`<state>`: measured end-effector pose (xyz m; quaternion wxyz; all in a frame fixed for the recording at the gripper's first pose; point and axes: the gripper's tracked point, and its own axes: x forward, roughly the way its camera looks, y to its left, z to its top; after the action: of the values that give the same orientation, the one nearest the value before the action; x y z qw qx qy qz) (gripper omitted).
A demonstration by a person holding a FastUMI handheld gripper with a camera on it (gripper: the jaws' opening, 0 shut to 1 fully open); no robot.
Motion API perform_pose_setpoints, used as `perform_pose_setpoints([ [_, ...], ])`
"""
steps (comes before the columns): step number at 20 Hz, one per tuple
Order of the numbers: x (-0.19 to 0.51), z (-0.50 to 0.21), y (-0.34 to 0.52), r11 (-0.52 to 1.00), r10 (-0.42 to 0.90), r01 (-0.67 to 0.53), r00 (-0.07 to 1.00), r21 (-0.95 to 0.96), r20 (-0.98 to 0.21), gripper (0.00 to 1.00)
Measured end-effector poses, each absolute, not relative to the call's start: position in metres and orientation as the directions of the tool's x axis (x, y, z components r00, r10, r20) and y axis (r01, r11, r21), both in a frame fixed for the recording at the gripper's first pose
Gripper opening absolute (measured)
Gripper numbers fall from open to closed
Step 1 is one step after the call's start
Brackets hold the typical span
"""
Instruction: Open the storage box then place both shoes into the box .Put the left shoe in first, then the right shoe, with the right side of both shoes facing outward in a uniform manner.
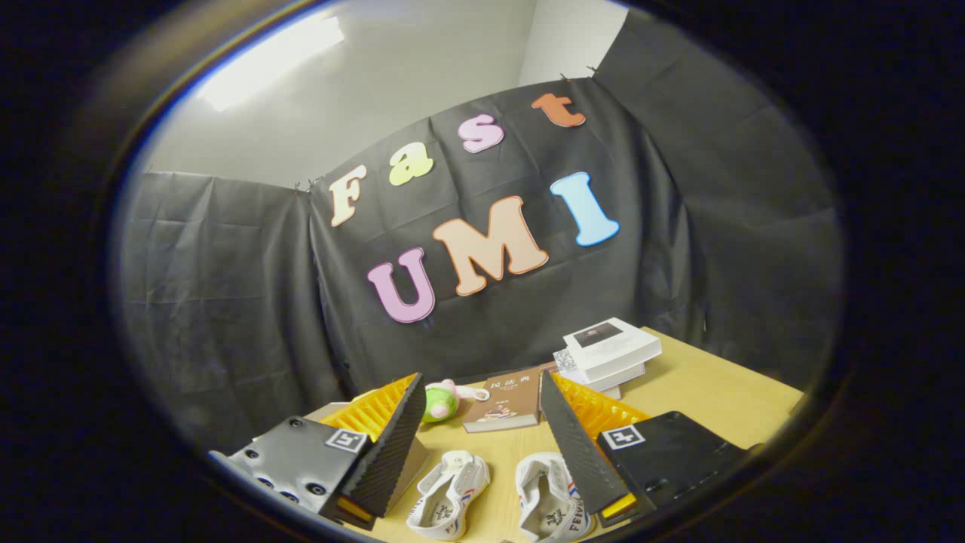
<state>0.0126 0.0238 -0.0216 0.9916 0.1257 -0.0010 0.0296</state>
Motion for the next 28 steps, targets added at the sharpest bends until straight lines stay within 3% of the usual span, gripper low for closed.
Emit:
perform_pose_setpoints([
  [7, 0.013, -0.057, 0.055, 0.894, 0.166, -0.122, 0.984, 0.432, -0.066, 0.97],
  [12, 0.012, -0.083, 0.099, 0.72, 0.301, -0.148, 0.947, 0.678, -0.113, 0.97],
  [24, 0.007, -0.162, 0.188, 0.421, 0.495, 0.044, 0.826, 0.906, -0.27, 0.98],
  [28, -0.006, -0.175, 0.229, 0.282, 0.62, 0.104, 0.739, 0.954, -0.264, 0.98],
])
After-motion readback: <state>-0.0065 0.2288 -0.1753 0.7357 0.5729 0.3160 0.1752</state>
